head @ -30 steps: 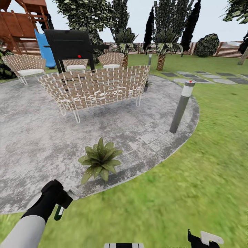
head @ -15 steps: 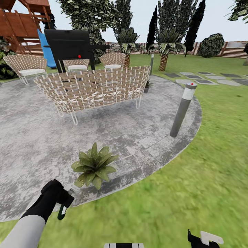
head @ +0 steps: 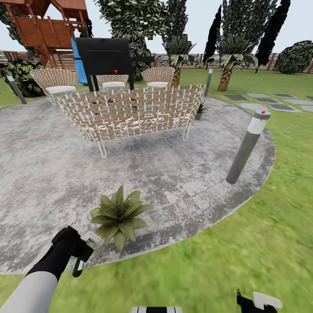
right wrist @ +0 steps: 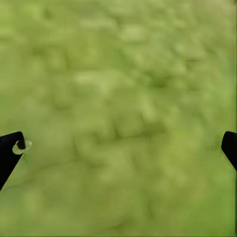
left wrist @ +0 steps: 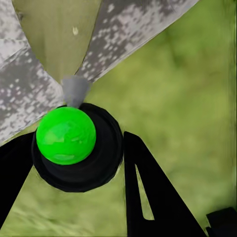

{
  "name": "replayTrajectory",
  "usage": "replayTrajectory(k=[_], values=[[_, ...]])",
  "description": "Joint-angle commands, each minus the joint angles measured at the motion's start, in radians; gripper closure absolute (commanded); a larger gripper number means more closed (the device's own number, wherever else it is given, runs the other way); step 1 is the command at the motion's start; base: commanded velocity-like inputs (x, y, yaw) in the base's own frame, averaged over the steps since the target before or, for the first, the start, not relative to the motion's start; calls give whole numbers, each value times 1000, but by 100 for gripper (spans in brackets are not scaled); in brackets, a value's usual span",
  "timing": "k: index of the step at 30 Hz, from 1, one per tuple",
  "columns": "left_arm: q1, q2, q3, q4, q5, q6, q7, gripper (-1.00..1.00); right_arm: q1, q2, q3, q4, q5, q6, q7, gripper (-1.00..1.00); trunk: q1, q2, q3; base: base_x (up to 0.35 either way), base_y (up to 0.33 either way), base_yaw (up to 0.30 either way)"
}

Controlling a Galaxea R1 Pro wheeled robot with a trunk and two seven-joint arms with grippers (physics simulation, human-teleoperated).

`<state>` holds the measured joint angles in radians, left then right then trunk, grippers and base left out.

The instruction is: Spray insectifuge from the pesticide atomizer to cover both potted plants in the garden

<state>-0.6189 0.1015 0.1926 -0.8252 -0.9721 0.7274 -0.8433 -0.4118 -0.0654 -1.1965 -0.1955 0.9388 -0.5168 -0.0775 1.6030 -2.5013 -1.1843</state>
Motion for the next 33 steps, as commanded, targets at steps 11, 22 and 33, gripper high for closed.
replayTrajectory(k=[11, 22, 33], values=[[-1, 0, 1, -2, -8, 3, -10, 100, -1, 1, -5, 2, 11, -3, -7, -100, 0, 0, -1, 54, -257, 126], [-2, -4, -11, -1, -8, 2, -11, 100, -1, 1, -5, 2, 11, -3, -6, -100, 0, 0, -1, 29, -185, 270], [-99, 2, -146, 12, -168, 170, -287, 100, -1, -5, -7, -1, 11, -3, -7, -100, 0, 0, -1, 6, -2, 25]])
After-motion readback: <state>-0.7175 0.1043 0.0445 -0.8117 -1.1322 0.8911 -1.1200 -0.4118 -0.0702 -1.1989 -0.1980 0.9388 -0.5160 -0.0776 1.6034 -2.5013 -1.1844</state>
